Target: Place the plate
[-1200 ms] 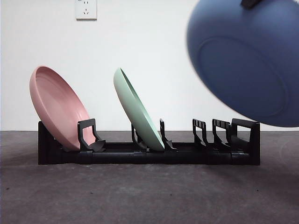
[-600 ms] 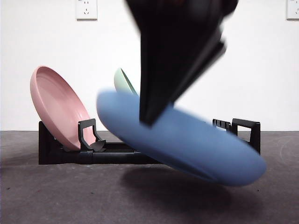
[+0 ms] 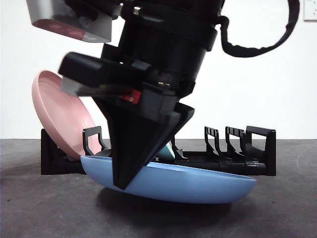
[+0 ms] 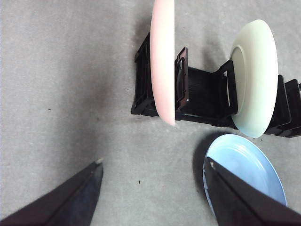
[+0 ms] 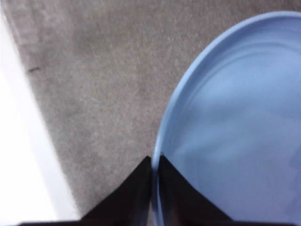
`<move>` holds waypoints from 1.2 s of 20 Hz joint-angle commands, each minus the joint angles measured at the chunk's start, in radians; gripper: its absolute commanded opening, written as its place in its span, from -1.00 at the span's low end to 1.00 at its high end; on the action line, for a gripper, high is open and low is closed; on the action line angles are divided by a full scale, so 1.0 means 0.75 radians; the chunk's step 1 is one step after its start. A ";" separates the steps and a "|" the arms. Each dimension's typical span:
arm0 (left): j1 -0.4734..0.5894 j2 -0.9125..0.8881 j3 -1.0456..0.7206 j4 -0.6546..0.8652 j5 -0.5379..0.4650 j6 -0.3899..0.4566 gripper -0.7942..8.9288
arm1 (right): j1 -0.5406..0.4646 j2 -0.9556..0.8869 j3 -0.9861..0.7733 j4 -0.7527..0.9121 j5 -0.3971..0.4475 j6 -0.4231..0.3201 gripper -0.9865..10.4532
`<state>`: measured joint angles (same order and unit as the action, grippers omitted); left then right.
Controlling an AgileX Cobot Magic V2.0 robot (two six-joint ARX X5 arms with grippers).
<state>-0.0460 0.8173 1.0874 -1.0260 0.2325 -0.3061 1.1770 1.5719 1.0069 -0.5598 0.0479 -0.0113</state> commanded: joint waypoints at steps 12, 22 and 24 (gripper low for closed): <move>-0.016 0.019 0.027 0.023 0.069 0.011 -0.13 | -0.075 -0.173 0.194 -0.173 -0.255 0.195 -0.55; -0.255 0.470 0.301 0.097 -0.129 0.022 -0.13 | -0.537 -0.570 0.241 -0.634 -0.098 0.399 -0.50; -0.292 0.587 0.393 0.094 -0.248 0.026 -0.13 | -0.602 -0.616 0.241 -0.653 -0.097 0.397 -0.50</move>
<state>-0.2630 1.2446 1.3632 -0.9600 0.0555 -0.3012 0.7158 1.1019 1.1683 -1.0519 -0.0257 0.2710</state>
